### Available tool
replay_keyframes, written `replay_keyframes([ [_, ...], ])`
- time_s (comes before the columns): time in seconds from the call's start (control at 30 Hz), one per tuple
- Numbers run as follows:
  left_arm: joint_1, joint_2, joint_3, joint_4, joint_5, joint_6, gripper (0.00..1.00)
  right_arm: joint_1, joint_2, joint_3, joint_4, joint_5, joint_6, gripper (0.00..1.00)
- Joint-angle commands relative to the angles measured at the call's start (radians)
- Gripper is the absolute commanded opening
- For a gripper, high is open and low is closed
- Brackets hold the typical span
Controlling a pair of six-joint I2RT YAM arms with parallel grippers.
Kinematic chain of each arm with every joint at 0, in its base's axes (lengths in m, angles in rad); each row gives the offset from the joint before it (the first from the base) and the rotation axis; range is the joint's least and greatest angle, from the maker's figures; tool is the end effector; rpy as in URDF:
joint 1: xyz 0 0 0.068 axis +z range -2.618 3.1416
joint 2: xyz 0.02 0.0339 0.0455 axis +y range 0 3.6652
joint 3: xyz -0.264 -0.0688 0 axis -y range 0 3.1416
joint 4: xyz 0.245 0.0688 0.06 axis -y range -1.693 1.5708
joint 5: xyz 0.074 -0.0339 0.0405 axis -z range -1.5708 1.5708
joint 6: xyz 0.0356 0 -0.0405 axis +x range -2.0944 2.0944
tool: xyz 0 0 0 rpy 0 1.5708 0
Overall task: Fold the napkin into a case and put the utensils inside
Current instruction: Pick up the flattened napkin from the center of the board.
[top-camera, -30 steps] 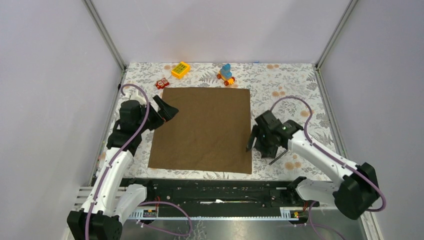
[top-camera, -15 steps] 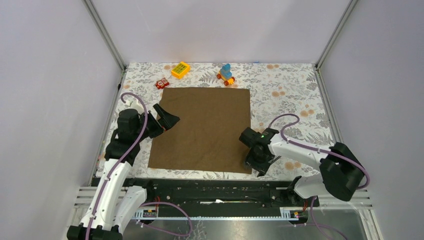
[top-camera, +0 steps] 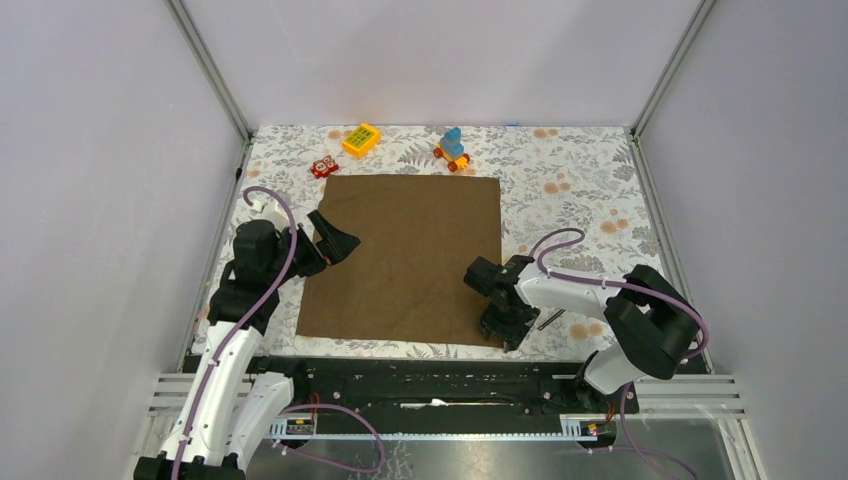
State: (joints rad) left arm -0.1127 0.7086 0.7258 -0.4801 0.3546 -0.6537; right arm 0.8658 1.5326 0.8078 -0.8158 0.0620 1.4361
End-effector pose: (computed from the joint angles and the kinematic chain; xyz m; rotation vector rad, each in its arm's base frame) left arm 0.1572 -0.0302 0.3016 -0.3359 2.0801 -0.8324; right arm 0.1549 0.1786 0.1503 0.8657 2.9482 0.0035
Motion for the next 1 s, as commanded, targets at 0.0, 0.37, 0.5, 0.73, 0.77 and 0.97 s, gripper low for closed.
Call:
replay_keyframes([
  [0.0,-0.002,0.001,-0.004,0.014,-0.001,0.039,0.99,0.011,0.019,0.018,0.0,0.068,0.031,0.57],
  [0.37,-0.002,0.016,-0.003,-0.049,-0.028,0.039,0.99,0.011,0.036,-0.089,0.167,0.144,-0.026,0.09],
  [0.5,-0.002,0.07,0.021,-0.171,-0.15,-0.053,0.99,0.012,-0.025,-0.069,0.148,0.146,-0.055,0.0],
  [0.73,-0.028,0.13,0.057,-0.592,-0.574,-0.442,0.93,0.011,-0.133,-0.01,0.103,0.2,-0.093,0.0],
  [0.77,-0.028,0.127,0.053,-0.627,-0.573,-0.492,0.91,0.011,-0.145,-0.018,0.111,0.212,-0.095,0.0],
  [0.97,-0.028,0.117,-0.031,-0.672,-0.583,-0.681,0.55,0.01,-0.209,-0.075,0.208,0.206,-0.071,0.0],
])
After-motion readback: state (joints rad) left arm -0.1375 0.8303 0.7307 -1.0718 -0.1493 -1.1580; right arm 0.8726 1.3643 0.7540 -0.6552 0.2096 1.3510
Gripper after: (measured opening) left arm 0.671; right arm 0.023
